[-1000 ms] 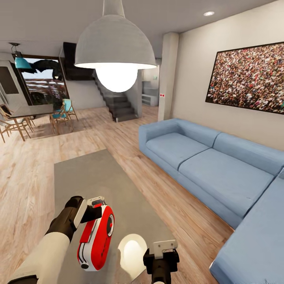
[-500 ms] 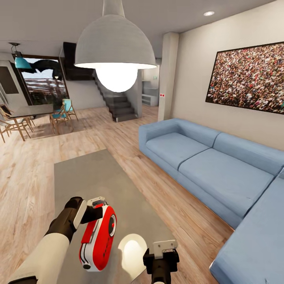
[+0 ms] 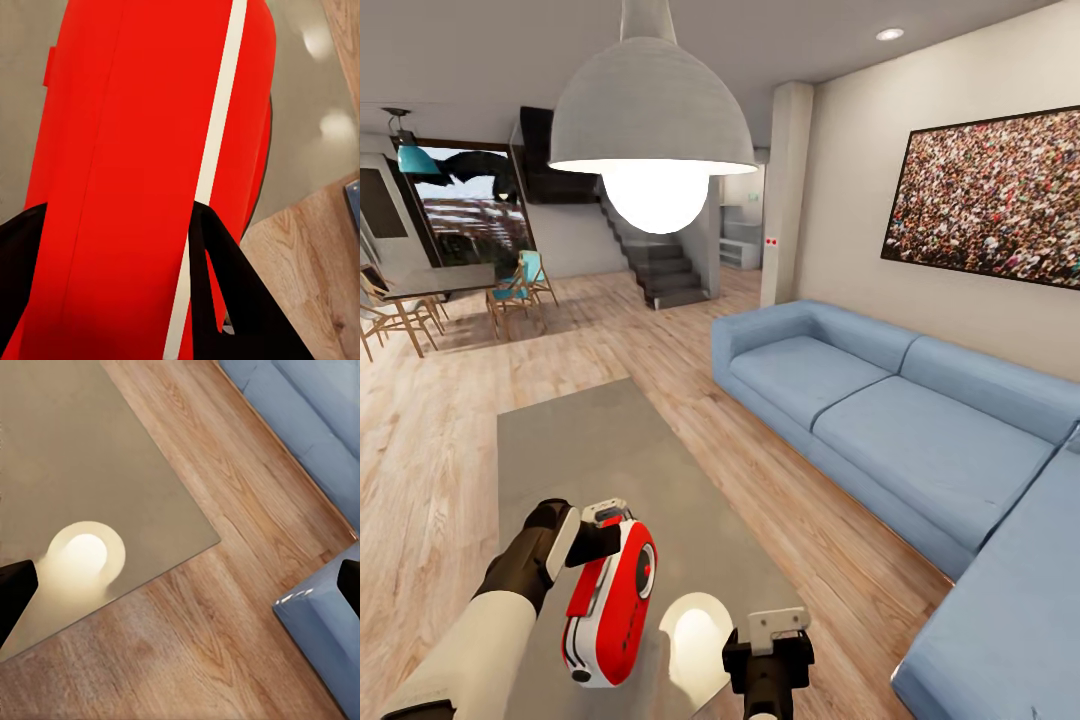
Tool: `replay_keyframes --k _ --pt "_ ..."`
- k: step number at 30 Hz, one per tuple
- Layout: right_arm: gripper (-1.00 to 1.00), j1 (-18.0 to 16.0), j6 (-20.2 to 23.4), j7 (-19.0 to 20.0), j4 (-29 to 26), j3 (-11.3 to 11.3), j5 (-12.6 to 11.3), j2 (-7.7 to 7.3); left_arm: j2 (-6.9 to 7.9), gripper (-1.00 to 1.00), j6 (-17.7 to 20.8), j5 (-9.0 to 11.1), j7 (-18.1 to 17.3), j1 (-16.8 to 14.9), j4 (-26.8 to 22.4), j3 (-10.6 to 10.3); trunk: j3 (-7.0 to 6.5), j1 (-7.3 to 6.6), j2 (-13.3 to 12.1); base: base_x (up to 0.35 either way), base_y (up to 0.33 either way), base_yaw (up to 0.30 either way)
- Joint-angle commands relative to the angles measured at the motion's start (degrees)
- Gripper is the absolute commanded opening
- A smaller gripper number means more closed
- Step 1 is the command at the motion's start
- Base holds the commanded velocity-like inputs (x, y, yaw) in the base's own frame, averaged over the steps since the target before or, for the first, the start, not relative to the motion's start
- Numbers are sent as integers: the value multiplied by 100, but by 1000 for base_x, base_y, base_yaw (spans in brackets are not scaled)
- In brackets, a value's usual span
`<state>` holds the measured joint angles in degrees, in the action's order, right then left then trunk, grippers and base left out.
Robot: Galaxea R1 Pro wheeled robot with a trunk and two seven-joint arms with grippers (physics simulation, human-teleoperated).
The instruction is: Turn on the radio receiver that's on the table in the living room.
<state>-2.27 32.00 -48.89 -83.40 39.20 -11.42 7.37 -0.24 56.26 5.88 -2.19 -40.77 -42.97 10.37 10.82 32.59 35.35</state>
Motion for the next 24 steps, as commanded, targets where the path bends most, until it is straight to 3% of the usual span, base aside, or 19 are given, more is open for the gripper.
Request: replay_keyframes --k 1,4,5,9,14,16,18,22,24 --pt "100 0 3 -1 -2 0 0 0 -1 -100 0 27 -1 -1 -1 0 0 0 0 0 0 0" --pt "100 4 -9 -18 -11 8 1 1 1 -100 2 28 -1 -1 -1 1 0 0 0 0 0 0" --pt "100 7 -2 -72 -6 234 6 -7 -2 -100 7 26 -7 -1 -1 1 0 0 0 0 0 0" --pt "100 2 -35 -83 -1 304 105 -8 5 -100 4 28 -10 -1 -1 6 0 0 0 0 0 0" --pt "100 -1 -57 -79 7 287 818 -14 16 -100 -74 29 -25 -1 -1 3 0 0 0 0 0 0" --pt "100 -1 -97 -48 7 161 1042 -14 55 -100 -77 51 -157 -1 -1 38 0 0 0 0 0 0" --pt "100 -1 -219 11 8 -141 1068 -15 105 -100 -84 117 -489 -1 -1 100 0 0 0 0 0 0" --pt "100 -1 -365 447 19 -622 679 -18 364 -100 -103 170 -1356 -1 -1 152 0 0 0 0 0 0" --pt "100 -1 -386 947 23 -846 477 -32 534 -100 -163 163 -1863 -1 3 161 0 0 0 0 0 0"
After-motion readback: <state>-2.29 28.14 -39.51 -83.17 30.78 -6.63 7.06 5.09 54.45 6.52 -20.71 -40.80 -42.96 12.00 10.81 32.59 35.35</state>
